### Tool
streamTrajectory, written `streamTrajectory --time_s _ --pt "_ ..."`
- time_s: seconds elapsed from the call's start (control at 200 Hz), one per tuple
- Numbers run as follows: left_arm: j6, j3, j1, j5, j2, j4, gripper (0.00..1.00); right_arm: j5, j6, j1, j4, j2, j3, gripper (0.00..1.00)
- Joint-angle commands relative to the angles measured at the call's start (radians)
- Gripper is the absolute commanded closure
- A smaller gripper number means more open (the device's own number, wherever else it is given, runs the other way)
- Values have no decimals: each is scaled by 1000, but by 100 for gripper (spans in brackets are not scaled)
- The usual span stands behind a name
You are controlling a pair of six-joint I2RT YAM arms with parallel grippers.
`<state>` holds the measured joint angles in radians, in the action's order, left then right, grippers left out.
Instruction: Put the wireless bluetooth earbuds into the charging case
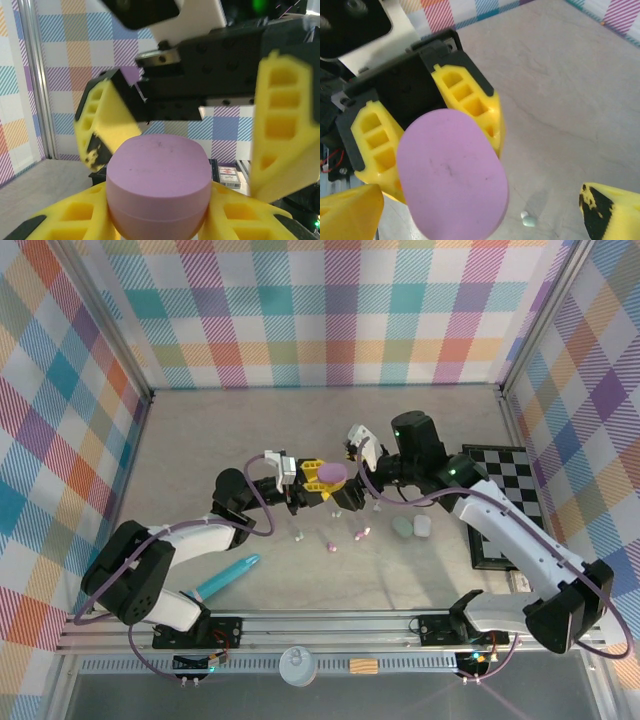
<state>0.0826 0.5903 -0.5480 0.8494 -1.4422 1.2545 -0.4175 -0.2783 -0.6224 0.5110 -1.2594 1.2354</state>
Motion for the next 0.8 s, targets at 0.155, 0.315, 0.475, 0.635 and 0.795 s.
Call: streamTrajectory --time_s 0.155,0.315,0.475,0.635,0.795 --pt "-8 -20 2 42 42 13 71 69 -59 -3 -22 5 37 1" --pt "-7 -23 2 51 49 14 71 99 -55 0 -20 17 36 1" --pt "-8 -25 2 51 60 6 71 131 -66 9 -2 30 39 1" --pt "-11 -29 2 52 61 -1 71 134 -73 13 3 43 38 1" --pt "-15 -29 2 53 63 -10 71 122 -71 15 2 48 41 1"
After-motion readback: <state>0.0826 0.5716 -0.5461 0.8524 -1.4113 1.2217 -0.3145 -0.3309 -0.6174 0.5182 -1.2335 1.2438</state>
